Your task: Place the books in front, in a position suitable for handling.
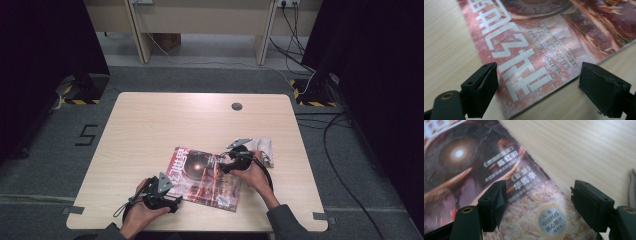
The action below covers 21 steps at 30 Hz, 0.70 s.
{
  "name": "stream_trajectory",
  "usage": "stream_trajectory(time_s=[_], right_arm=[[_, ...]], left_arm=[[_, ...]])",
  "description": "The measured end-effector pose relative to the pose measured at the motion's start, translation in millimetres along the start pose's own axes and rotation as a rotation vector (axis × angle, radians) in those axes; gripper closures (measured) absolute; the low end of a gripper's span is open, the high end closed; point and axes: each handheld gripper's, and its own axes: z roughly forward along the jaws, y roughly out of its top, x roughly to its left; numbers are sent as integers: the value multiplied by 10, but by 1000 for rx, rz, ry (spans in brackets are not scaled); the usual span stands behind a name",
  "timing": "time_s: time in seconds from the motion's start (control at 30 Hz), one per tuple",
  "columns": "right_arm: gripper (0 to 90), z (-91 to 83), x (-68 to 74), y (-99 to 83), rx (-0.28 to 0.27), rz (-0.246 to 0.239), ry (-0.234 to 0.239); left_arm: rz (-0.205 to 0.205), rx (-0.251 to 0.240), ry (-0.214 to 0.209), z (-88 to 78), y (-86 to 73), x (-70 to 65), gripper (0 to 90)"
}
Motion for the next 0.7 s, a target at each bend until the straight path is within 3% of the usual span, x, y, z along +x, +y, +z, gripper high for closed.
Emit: stream_trajectory(time_s=[0.2,0.37,0.47,0.6,0.7], right_arm=[[253,-208,135,-107,17,-67,8],[249,-259,174,-222,61,-70,-5],[253,-296,148,-308,56,-35,18],[230,-352,254,-366,83,-61,18],[234,-418,355,-426,101,-77,43]], left_arm=[[-31,9,81,82,68,179,151],[-43,5,110,151,126,269,167],[-65,5,126,215,175,339,158],[-71,-1,153,266,221,398,191],[-69,-6,166,292,245,428,249]])
